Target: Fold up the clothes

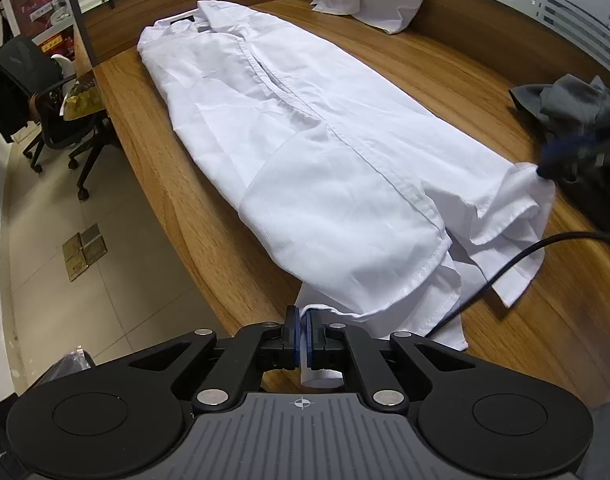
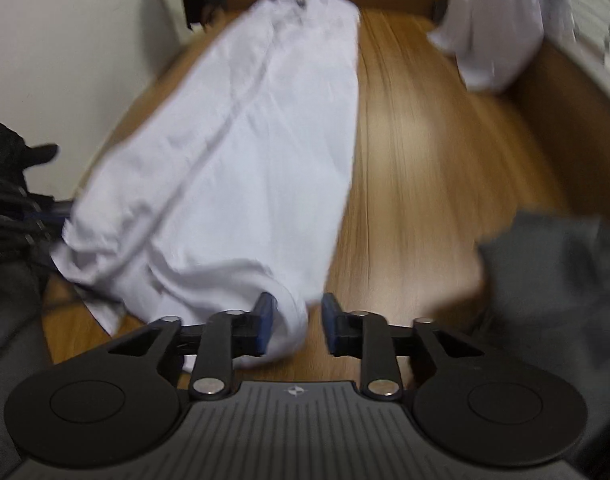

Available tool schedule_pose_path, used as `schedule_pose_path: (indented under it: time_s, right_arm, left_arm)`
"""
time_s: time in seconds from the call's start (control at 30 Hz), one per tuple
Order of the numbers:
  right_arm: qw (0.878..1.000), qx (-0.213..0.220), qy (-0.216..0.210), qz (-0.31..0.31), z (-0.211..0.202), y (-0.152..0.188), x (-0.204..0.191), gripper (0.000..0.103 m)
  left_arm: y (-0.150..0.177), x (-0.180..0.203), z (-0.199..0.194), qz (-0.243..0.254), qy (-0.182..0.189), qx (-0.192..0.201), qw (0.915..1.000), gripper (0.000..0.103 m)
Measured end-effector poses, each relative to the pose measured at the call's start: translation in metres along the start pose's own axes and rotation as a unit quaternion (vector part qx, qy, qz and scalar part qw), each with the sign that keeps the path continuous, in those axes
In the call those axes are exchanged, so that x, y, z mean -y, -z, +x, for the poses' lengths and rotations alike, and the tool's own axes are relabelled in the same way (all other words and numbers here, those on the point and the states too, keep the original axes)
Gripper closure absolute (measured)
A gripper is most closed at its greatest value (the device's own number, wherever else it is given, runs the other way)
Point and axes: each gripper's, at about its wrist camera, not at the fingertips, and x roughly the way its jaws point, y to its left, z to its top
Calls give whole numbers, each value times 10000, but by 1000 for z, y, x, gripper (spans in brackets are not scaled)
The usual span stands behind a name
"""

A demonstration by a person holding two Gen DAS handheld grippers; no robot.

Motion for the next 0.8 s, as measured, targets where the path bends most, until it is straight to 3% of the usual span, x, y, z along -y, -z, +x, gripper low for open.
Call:
schedule_pose_path:
  time_s: [0.13, 0.27, 0.37, 0.57, 0.8]
  right_arm:
    - [9985, 83, -524, -96, 9, -43, 0, 54]
    - [9941, 42, -1078, -137, 53, -94, -8, 54]
    - [9917, 68, -1262, -245, 87, -131, -20, 54]
    - [9909, -10, -1276, -437, 147, -179, -43, 55]
    - [9909, -107, -1125, -727, 186, -197, -62, 56]
  left_arm:
    - [-1, 5, 5, 140, -93, -95, 9998, 95]
    - [0, 10, 5, 359, -76, -82, 9993, 89]
    - [0, 10, 8, 509, -49, -93, 9986, 88]
    - [-2, 10, 15, 642, -29, -143, 9978, 88]
    - [-2, 10, 18, 595, -2, -158, 9981, 88]
